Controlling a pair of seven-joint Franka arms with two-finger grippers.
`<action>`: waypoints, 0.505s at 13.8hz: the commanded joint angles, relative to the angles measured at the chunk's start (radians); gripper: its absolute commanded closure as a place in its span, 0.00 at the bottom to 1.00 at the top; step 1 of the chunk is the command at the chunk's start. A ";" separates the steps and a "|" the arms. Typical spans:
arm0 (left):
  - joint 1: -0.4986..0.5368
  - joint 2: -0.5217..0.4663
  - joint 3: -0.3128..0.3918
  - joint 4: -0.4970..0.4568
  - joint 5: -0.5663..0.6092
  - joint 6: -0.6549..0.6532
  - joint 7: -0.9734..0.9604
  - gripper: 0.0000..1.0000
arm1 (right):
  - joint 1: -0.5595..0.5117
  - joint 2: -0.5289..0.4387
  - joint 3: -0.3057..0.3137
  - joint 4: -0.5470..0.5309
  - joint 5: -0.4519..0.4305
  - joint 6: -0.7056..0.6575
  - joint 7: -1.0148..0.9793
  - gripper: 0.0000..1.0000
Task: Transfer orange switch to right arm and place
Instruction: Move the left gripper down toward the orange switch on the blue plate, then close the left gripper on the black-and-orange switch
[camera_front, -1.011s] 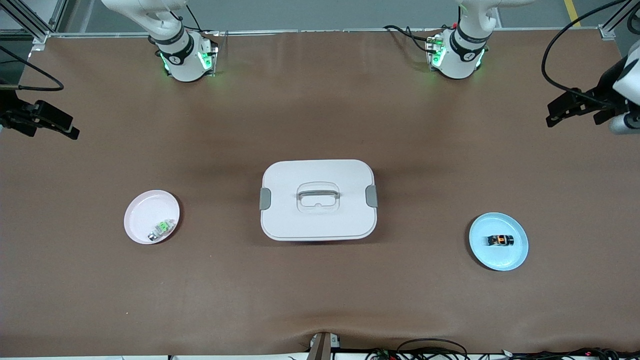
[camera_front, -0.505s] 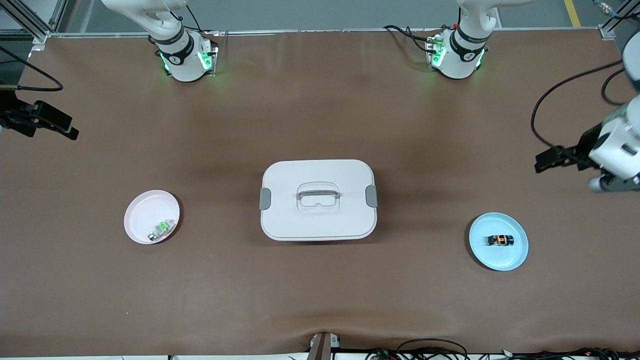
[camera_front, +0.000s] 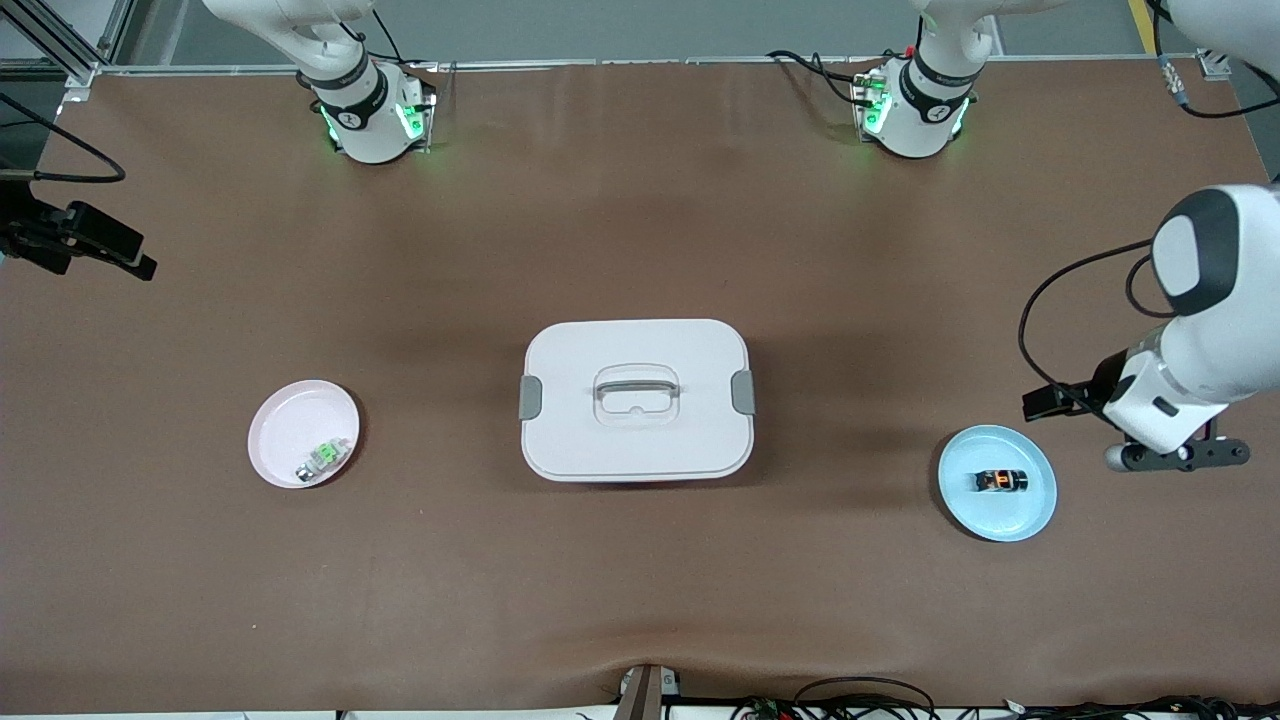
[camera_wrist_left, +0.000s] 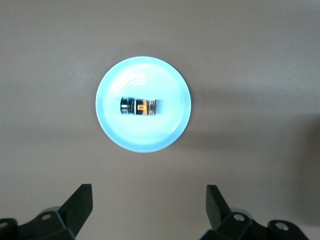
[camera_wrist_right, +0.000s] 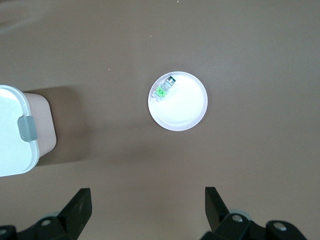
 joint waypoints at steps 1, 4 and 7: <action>0.002 0.057 0.002 0.006 0.046 0.068 0.013 0.00 | -0.010 0.006 0.006 0.015 0.005 -0.003 0.010 0.00; 0.006 0.111 0.002 0.006 0.092 0.143 0.015 0.00 | -0.010 0.006 0.006 0.015 0.005 -0.003 0.010 0.00; 0.008 0.162 -0.001 0.004 0.119 0.220 0.074 0.00 | -0.009 0.006 0.006 0.015 0.005 0.003 0.010 0.00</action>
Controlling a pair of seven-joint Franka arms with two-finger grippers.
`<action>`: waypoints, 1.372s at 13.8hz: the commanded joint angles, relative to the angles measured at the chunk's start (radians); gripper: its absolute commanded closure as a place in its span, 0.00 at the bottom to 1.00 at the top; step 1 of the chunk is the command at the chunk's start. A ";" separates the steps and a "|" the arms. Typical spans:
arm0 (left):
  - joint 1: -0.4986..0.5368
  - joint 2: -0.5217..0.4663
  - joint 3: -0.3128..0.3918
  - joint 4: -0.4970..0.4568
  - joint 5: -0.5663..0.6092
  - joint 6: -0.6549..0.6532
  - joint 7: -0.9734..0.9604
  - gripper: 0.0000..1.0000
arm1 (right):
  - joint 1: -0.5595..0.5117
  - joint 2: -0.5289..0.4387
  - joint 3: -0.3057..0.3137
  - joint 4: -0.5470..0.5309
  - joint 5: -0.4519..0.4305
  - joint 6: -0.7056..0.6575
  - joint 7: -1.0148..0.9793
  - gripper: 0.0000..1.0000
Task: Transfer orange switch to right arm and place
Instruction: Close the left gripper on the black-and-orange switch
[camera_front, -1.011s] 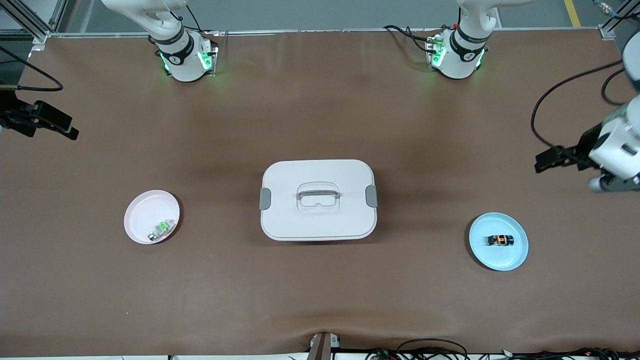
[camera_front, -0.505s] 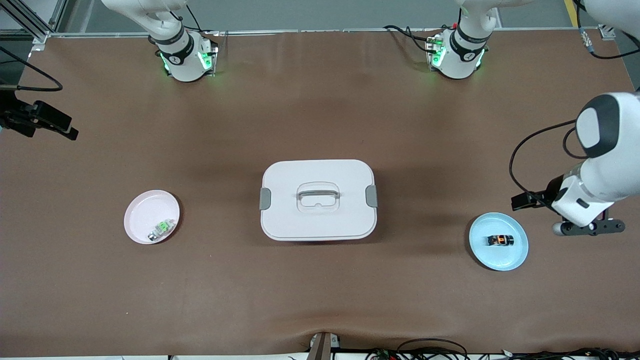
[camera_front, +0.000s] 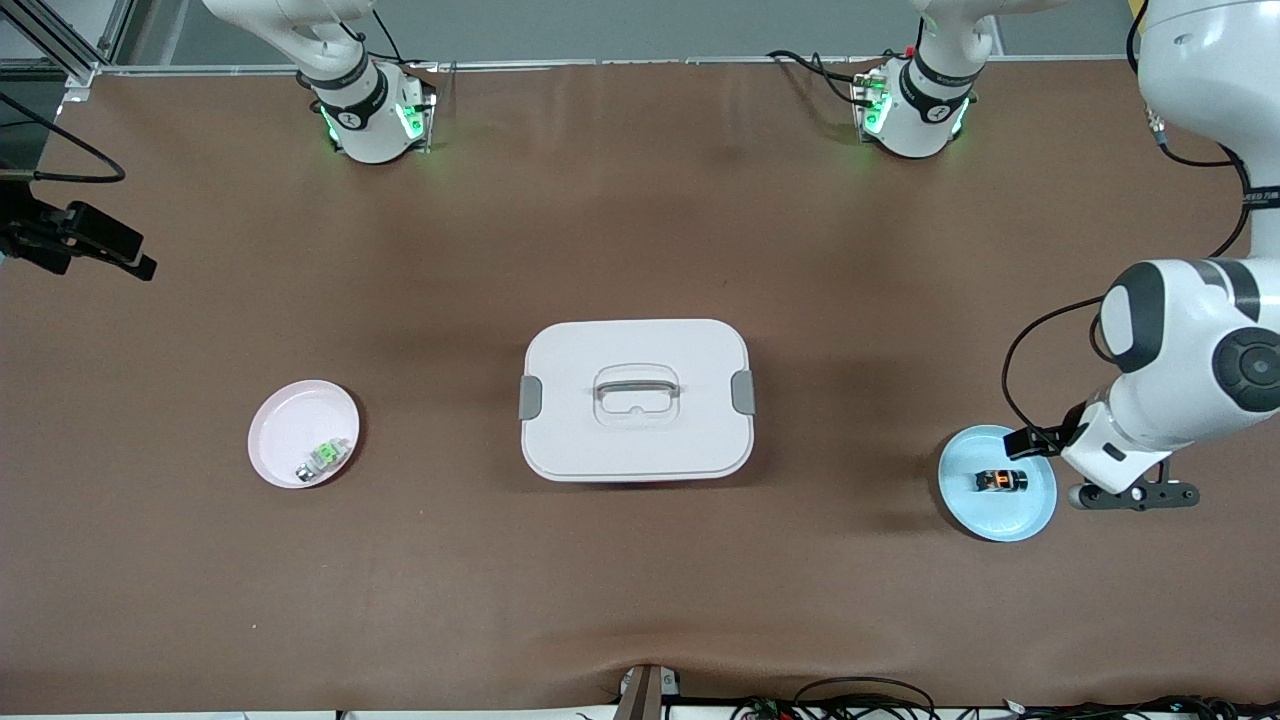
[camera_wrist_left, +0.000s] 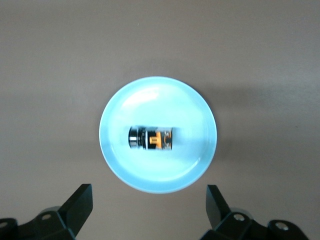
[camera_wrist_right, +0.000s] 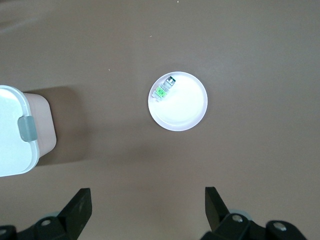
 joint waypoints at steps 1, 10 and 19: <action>0.005 0.037 -0.001 0.002 0.023 0.060 0.066 0.00 | -0.009 0.006 0.006 0.015 0.002 0.006 0.008 0.00; 0.064 0.129 -0.009 -0.028 0.004 0.191 0.161 0.00 | -0.001 0.006 0.011 0.015 -0.030 0.020 -0.006 0.00; 0.061 0.165 -0.018 -0.028 -0.111 0.228 0.196 0.00 | 0.002 0.006 0.012 0.017 -0.033 0.020 -0.004 0.00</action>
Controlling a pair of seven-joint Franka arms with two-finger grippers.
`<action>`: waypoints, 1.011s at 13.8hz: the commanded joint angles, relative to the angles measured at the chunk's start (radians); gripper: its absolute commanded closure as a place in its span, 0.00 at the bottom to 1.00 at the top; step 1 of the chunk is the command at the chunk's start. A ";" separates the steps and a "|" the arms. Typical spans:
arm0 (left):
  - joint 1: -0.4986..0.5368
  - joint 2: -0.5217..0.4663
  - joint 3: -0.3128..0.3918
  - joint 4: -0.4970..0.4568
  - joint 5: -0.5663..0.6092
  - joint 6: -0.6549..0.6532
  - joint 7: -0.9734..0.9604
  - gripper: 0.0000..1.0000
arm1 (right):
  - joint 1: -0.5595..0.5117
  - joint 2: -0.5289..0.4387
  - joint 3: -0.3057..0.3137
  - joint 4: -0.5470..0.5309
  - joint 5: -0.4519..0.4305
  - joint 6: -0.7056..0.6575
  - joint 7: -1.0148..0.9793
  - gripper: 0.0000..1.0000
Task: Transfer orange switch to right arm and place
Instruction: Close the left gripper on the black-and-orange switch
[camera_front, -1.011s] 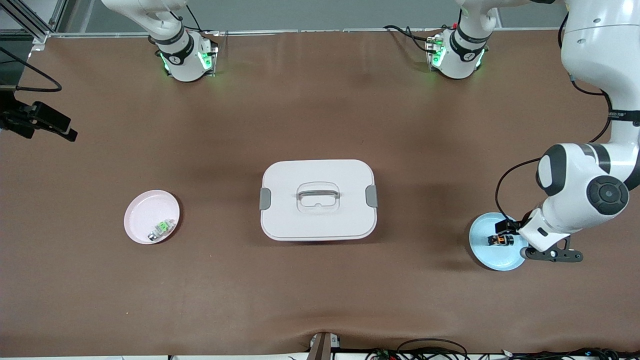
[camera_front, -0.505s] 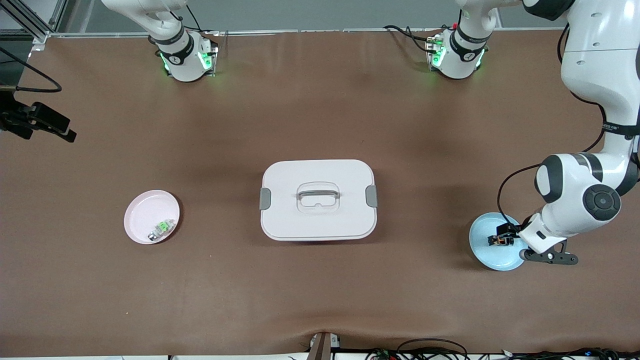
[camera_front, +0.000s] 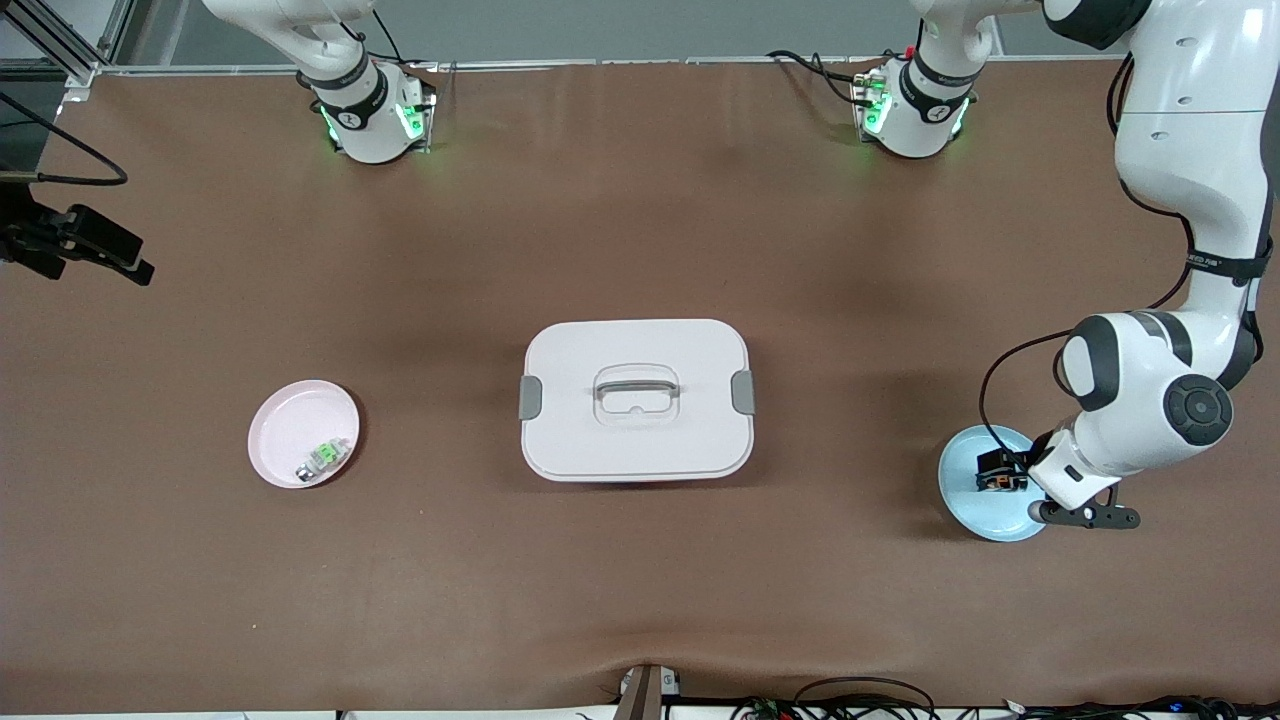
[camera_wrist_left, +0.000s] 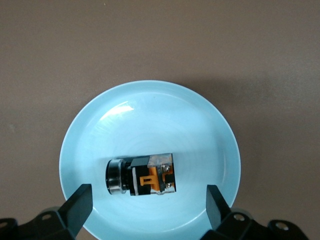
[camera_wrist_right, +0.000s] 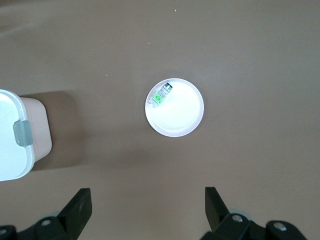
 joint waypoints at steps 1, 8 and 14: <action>0.007 0.015 -0.004 -0.005 -0.021 0.041 0.037 0.00 | -0.002 0.006 0.004 0.017 -0.005 -0.003 0.000 0.00; 0.008 0.032 -0.003 -0.019 -0.025 0.081 0.058 0.00 | -0.002 0.006 0.004 0.017 -0.004 -0.004 0.001 0.00; 0.025 0.041 -0.001 -0.034 -0.025 0.092 0.057 0.00 | -0.003 0.006 0.004 0.017 -0.004 -0.004 0.001 0.00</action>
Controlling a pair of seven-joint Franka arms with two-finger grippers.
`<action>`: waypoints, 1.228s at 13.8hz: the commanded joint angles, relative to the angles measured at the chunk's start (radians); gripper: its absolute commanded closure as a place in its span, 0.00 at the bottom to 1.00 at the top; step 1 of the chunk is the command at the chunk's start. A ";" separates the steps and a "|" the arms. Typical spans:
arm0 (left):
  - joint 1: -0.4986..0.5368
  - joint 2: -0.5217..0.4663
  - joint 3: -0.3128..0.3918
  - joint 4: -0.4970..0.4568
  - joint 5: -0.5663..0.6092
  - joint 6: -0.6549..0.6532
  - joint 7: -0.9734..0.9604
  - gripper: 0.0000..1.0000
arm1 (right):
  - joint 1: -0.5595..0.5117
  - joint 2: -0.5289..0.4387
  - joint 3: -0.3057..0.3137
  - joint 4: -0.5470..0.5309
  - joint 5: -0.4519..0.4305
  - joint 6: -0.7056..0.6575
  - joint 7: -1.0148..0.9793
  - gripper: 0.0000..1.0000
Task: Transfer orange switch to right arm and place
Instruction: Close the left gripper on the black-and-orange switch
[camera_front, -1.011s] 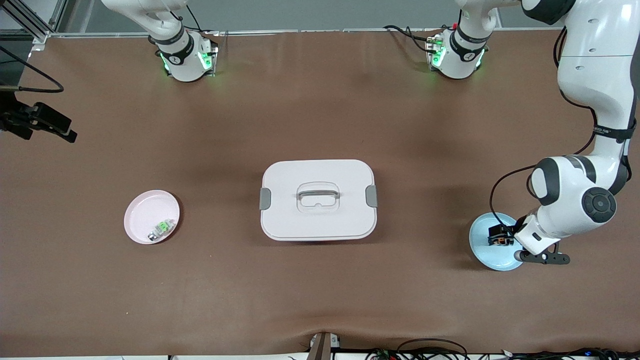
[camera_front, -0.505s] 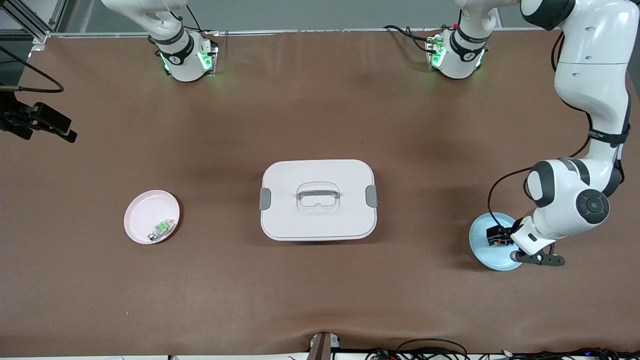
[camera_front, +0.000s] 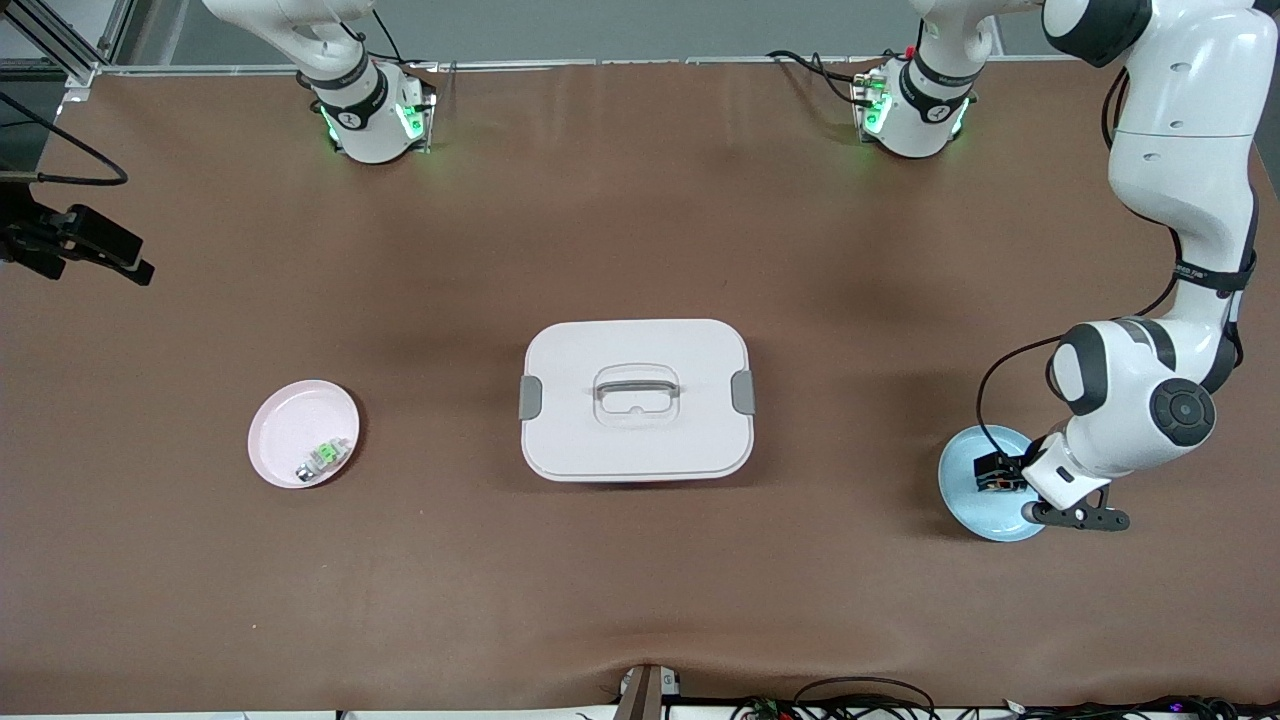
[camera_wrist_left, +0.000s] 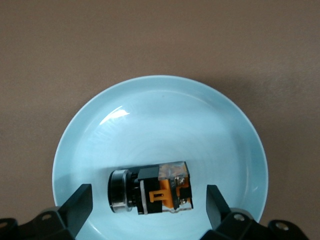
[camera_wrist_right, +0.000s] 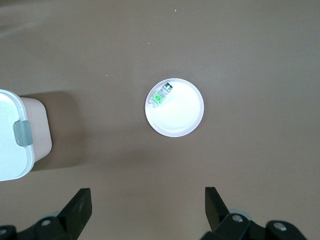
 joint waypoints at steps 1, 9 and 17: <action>0.006 -0.004 -0.002 -0.016 -0.024 0.019 0.022 0.00 | -0.003 0.006 0.004 0.017 -0.004 -0.004 0.001 0.00; 0.005 0.008 -0.002 -0.016 -0.024 0.021 0.013 0.00 | -0.005 0.006 0.002 0.015 -0.004 -0.006 0.001 0.00; 0.015 0.036 -0.003 -0.006 -0.030 0.064 0.009 0.00 | -0.006 0.006 0.002 0.015 -0.004 -0.009 0.001 0.00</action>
